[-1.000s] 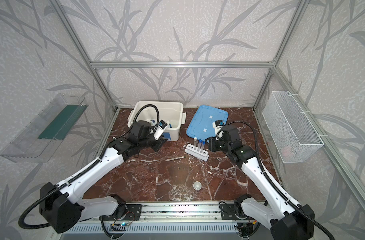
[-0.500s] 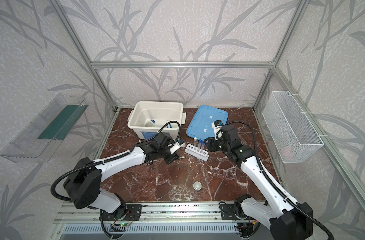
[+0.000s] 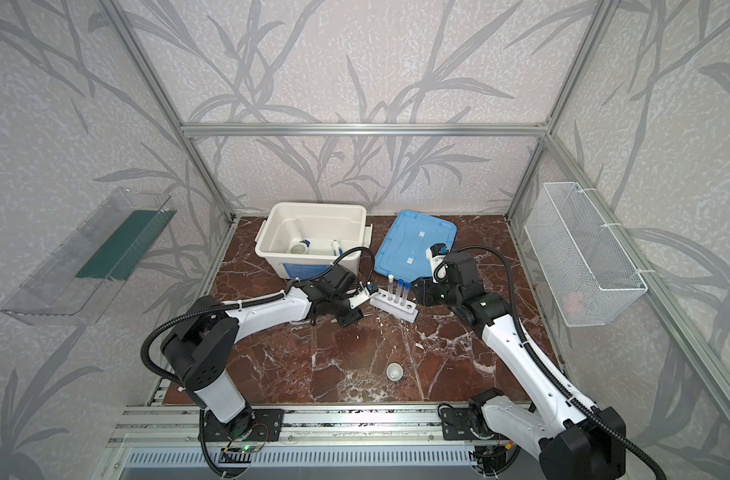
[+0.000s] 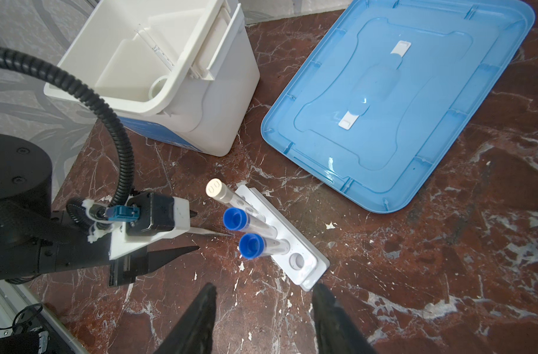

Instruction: Organize the chemistry lab equipment

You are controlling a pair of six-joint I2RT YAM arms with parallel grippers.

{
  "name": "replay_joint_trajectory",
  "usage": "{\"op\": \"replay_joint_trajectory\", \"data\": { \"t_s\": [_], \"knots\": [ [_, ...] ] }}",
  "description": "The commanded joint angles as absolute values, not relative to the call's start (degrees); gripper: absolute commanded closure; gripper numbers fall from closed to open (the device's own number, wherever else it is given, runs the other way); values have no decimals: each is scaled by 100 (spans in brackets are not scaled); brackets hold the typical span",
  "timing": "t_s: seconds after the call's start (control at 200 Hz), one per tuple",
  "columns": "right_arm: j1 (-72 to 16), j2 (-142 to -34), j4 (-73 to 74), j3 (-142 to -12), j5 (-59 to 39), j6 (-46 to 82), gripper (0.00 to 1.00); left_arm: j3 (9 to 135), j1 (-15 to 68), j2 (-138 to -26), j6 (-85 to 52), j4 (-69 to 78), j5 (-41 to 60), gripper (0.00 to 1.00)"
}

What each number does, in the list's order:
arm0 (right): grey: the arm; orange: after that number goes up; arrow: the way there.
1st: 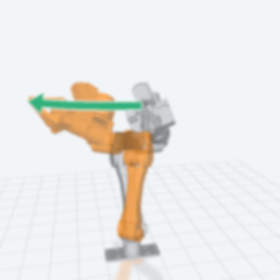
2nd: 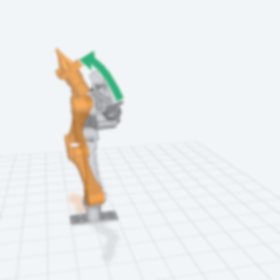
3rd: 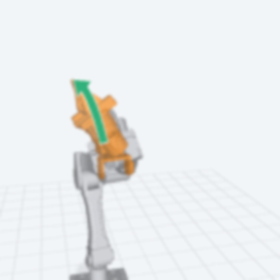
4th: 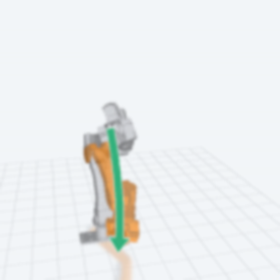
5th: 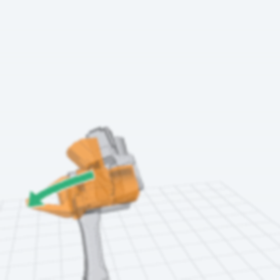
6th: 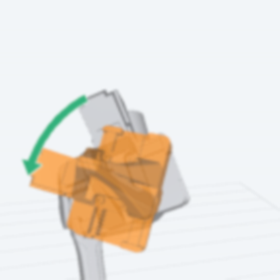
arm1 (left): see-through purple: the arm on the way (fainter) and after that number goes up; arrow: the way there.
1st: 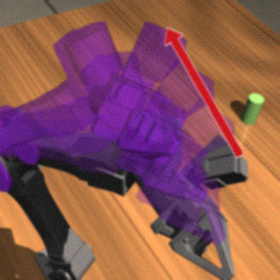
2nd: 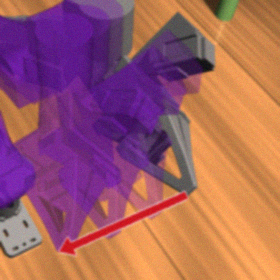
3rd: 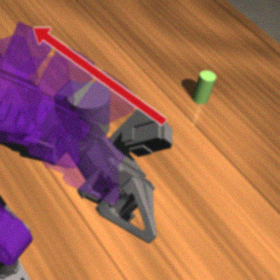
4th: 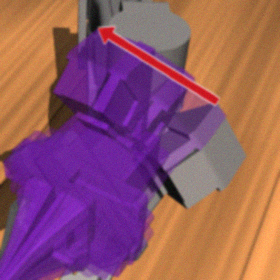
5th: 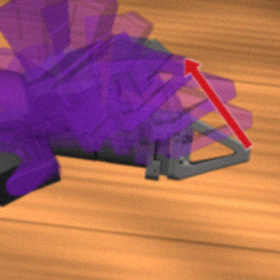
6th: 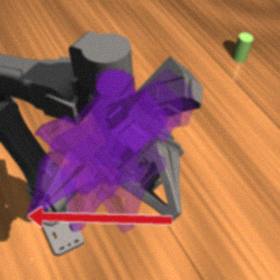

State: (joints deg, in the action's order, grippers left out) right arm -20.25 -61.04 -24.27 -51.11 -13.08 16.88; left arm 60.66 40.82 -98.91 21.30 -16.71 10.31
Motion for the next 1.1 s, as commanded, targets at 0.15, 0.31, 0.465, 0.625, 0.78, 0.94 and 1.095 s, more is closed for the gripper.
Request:
{"op": "replay_joint_trajectory", "data": {
  "t_s": [0.15, 0.31, 0.465, 0.625, 0.78, 0.94, 1.095],
  "knots": [
    [-1943, -5941, -2381, -5027, -1371, 1652, 48, 6472, 4090, -10232, 2672, -2076, 993, 50],
    [-1894, -5940, -2356, -4985, -1411, 1664, 48, 6586, 4082, -10395, 2880, -2372, 1072, 50],
    [-1863, -5950, -2304, -4944, -1450, 1678, 48, 6701, 4072, -10550, 2981, -2478, 1064, 50],
    [-1837, -5950, -2293, -4913, -1485, 1688, 48, 6821, 4057, -10706, 3080, -2509, 1020, 50],
    [-1806, -5919, -2287, -4882, -1494, 1696, 48, 6983, 4046, -10883, 3210, -2668, 1068, 51],
    [-1769, -5889, -2299, -4869, -1503, 1705, 48, 7049, 4041, -11008, 3278, -2811, 1071, 56],
    [-1749, -5897, -2269, -4852, -1520, 1727, 48, 7105, 4031, -11064, 3296, -2868, 1090, 65]
  ]
}}
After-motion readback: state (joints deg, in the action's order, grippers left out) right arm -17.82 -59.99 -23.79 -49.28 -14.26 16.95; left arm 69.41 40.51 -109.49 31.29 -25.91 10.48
